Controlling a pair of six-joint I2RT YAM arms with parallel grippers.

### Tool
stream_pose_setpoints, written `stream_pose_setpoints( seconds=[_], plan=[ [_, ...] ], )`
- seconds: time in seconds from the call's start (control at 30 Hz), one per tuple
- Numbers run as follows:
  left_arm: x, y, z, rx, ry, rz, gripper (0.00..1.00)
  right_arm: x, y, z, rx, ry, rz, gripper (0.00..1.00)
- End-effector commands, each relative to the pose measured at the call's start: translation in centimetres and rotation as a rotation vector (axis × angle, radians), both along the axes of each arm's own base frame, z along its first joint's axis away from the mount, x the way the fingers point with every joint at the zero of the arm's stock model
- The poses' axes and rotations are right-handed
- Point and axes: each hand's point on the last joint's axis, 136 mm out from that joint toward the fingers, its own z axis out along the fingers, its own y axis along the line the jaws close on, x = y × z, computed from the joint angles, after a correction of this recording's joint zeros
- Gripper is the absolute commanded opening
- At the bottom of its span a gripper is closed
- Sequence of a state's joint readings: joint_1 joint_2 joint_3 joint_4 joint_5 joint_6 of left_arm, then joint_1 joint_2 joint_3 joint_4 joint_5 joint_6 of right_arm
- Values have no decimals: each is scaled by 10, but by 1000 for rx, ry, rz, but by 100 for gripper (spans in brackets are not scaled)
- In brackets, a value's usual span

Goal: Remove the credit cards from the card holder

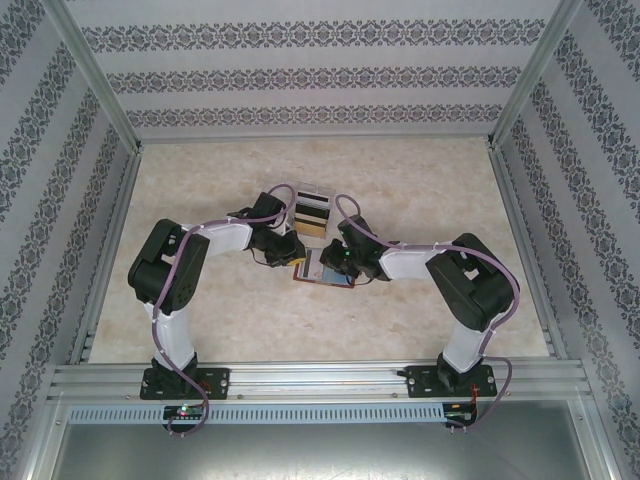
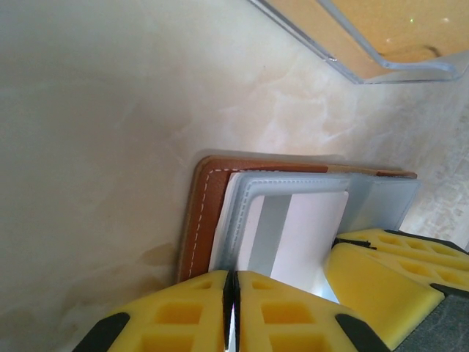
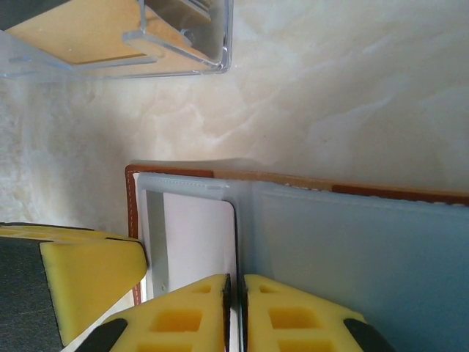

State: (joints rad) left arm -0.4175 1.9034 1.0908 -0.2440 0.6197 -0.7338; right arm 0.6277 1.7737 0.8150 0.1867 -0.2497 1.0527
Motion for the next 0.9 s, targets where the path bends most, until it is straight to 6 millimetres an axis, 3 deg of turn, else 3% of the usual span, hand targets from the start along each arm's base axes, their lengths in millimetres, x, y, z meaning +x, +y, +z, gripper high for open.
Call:
stream_pose_setpoints(
  seconds=[0.0,0.5,0.67,0.87],
  plan=[
    [-15,10,-24,55,82,11,13,2,7,1,58,-7,11,14],
    [-14,2,-19,-3,87,16,13,3,21,17,144,-64,58,16],
    [-14,0,-16,-12,82,14,13,2,17,13,123,-61,44,8],
    [-9,4,-2,20,38,0,19,0,-1,6,76,-54,-5,0]
  ],
)
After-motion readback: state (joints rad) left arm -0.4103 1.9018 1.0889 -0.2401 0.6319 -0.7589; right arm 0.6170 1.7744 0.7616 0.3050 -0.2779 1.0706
